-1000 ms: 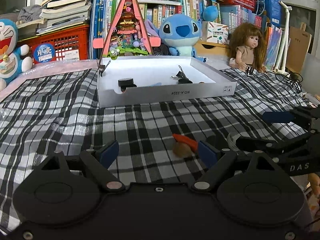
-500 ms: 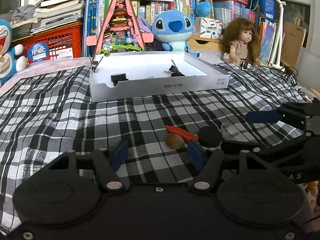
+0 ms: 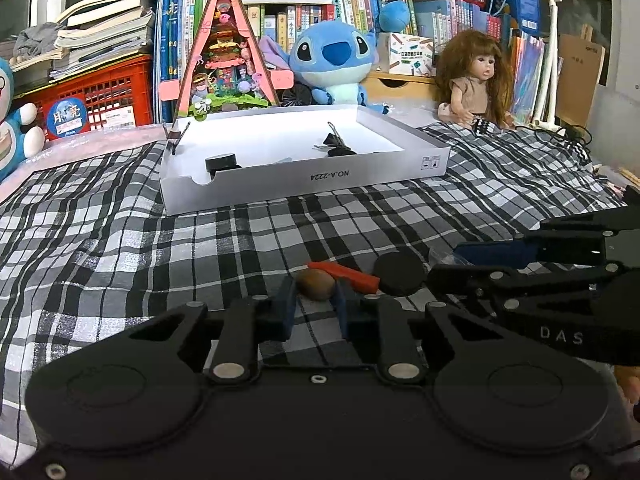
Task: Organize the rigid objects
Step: 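Grasp a brown nut with the left tool while the right tool grasps the clear plastic lid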
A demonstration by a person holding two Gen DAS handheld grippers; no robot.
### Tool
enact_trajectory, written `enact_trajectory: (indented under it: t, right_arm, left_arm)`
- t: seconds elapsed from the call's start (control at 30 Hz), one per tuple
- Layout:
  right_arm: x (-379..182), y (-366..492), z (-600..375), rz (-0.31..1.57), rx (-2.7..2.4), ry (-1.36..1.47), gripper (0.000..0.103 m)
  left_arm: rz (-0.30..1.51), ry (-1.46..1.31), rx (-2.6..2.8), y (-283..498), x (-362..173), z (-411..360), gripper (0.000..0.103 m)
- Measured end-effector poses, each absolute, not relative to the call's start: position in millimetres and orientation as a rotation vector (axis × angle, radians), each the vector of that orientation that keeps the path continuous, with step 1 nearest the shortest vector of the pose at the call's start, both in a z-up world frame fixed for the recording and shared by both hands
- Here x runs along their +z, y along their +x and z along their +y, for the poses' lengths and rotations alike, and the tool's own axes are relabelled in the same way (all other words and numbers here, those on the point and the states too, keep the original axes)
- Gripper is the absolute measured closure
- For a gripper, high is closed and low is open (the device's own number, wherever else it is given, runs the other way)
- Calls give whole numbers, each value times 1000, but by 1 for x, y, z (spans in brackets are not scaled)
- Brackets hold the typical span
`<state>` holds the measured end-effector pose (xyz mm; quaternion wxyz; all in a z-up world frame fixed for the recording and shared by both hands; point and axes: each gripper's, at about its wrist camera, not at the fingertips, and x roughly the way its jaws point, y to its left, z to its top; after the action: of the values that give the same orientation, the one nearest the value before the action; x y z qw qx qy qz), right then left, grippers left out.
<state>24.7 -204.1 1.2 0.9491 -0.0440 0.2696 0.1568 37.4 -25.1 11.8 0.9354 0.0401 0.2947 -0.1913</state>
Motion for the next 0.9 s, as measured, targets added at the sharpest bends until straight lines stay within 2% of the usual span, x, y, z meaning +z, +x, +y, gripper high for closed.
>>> enact_trajectory:
  t: [0.5,0.9]
  right_arm:
    - [15,35,-216,526,249,-58,71]
    - [37,71,-227,551,183,-15,71]
  left_arm:
    - [582,49,-366,51,31,-18,83]
    - [636,-79,-374,97,53,-9,84]
